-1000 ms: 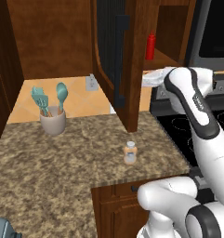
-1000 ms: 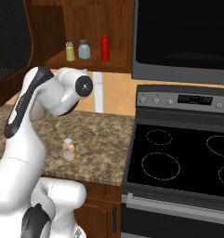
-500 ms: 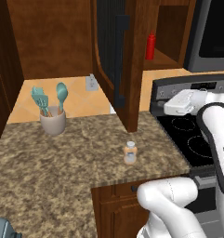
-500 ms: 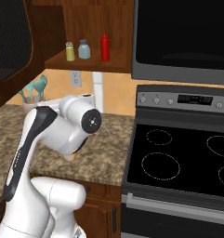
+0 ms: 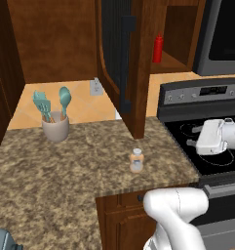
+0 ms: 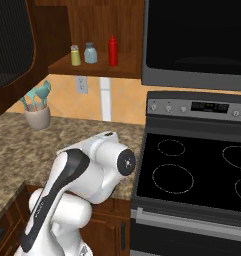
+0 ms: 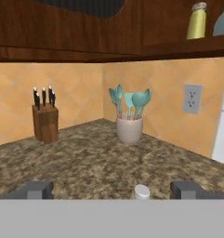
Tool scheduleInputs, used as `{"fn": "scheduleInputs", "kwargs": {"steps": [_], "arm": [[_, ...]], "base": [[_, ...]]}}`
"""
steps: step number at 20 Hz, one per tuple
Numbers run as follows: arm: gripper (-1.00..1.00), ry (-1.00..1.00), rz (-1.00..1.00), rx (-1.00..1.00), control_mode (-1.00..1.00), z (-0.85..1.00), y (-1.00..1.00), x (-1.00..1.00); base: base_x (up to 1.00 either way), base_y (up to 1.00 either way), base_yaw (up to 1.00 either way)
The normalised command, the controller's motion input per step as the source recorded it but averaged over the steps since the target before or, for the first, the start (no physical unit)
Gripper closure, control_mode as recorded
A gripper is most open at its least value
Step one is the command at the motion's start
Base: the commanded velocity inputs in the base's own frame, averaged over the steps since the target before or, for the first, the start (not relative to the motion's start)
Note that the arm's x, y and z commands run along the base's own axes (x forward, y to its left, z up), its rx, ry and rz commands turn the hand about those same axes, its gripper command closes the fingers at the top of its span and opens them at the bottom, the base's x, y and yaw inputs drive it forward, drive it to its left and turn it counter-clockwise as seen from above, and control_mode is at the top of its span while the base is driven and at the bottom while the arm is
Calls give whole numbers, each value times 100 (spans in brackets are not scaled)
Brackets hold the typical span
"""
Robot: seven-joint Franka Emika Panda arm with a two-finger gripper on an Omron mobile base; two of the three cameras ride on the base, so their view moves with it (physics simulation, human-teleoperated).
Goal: Put the shaker and condiment bottle from the counter next to their counterparts in the cabinet.
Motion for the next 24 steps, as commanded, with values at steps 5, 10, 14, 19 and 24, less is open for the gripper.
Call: {"fn": "scheduleInputs", "kwargs": {"steps": [5,10,14,19,24], "arm": [[-100,-6,12,-7,-100,-84,-5,-5],[-100,-15,12,0,-100,-96,0,12],[-100,-4,5,0,-100,-45,0,2],[-100,1,-2,-1,-100,0,10,24],[-100,6,-2,-2,-100,-8,3,19]], "base": [[0,0,0],[0,0,0],[0,0,0],[0,0,0],[0,0,0]]}}
